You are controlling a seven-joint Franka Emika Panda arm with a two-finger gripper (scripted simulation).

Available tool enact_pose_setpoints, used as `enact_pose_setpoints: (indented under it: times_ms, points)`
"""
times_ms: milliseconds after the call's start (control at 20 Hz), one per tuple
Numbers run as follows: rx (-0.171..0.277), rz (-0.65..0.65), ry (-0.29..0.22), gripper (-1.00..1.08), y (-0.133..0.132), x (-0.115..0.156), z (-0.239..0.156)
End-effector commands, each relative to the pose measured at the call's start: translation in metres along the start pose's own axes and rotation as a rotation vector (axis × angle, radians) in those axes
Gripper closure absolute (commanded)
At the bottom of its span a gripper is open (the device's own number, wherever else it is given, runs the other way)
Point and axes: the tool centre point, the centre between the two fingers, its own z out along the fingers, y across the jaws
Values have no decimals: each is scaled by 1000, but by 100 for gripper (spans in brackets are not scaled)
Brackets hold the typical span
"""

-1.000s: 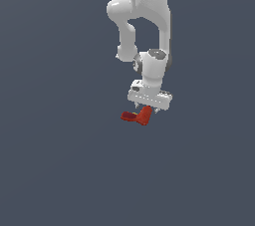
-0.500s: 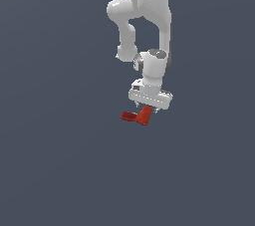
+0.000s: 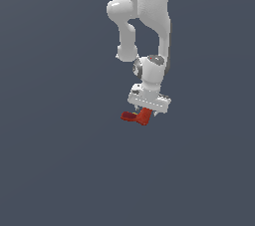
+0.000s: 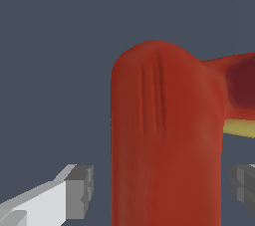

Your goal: Pick up the object and move it to a goal position.

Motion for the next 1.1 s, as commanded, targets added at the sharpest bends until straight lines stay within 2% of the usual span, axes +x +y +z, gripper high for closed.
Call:
enact_pose_setpoints:
  times_ms: [0,100,150,750,1050]
  points:
    - [0,0,1,-100,0,0,5]
    - [0,0,2,-100,0,1,6]
    - [0,0,2,108,0,1,6]
    - [1,-1,2,108,-1,1,4]
    - [1,-1,2,108,-1,11,-11]
